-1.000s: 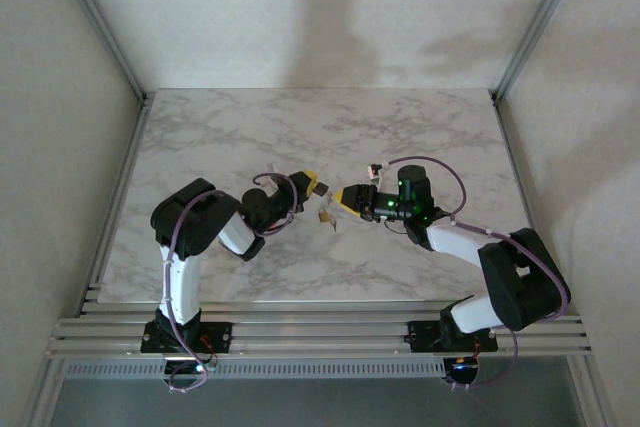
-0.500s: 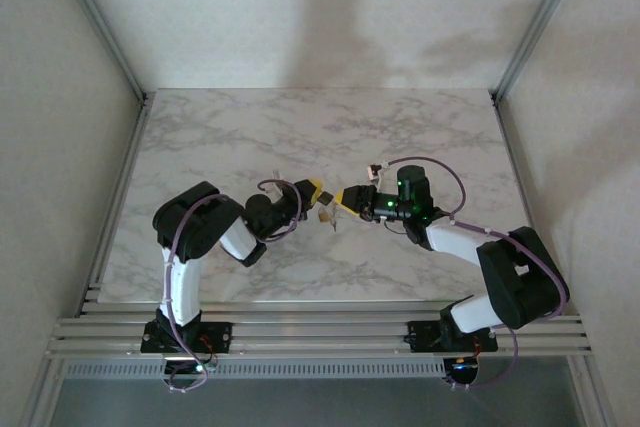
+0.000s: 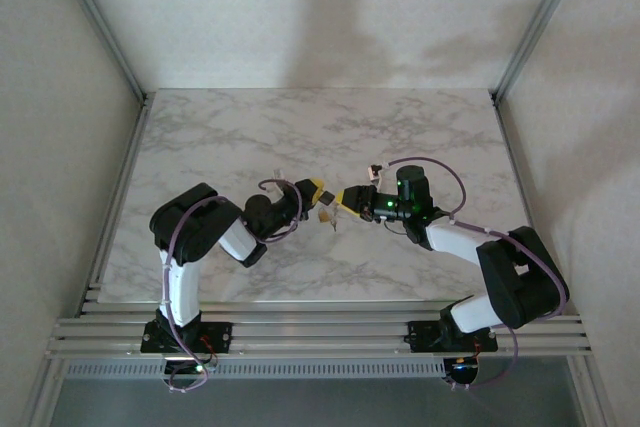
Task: Lock with the key
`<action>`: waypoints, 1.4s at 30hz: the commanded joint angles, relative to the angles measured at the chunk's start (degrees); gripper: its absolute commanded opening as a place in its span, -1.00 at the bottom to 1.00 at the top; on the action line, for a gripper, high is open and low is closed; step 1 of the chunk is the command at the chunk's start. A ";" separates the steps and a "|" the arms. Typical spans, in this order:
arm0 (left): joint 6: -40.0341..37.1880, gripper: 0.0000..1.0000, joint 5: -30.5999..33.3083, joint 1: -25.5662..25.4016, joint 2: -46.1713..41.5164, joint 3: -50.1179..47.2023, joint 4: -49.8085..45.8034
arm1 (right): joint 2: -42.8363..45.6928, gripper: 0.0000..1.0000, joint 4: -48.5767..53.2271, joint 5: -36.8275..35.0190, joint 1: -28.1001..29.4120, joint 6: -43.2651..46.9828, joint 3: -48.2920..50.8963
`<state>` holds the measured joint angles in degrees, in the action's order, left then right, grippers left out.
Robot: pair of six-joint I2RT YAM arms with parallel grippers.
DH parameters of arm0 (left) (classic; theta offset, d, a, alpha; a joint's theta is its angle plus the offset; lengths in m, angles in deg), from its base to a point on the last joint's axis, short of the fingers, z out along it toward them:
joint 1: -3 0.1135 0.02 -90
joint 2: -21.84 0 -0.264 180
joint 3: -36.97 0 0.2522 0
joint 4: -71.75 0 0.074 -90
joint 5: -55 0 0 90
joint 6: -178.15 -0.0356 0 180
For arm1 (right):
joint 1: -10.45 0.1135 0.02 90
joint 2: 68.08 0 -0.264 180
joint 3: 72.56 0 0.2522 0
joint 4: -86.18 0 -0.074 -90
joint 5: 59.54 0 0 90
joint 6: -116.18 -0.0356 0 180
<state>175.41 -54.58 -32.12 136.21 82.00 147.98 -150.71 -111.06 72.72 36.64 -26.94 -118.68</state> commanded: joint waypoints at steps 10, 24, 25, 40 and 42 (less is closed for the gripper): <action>-0.16 -1.00 0.95 -1.10 -1.84 1.08 16.44 | -1.75 -0.52 -2.91 1.56 1.45 -0.23 -1.65; 0.10 -1.00 1.64 -1.12 -2.22 1.85 16.42 | -2.22 -0.76 -3.41 1.56 1.89 -0.58 -1.64; 0.10 -1.00 1.76 -1.03 -2.30 1.87 16.37 | -2.18 -0.78 -3.40 1.55 1.88 -0.58 -1.69; 0.25 -1.00 5.76 -0.45 -2.73 2.28 16.41 | -0.54 -1.00 -4.57 0.37 1.88 -1.90 -0.33; 0.57 -1.00 6.50 -0.23 -2.49 2.86 16.45 | -0.48 -1.00 -4.76 0.54 1.87 -2.09 -0.17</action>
<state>175.44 -51.82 -32.82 135.42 82.59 147.98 -152.57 -114.58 72.04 37.76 -28.69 -118.70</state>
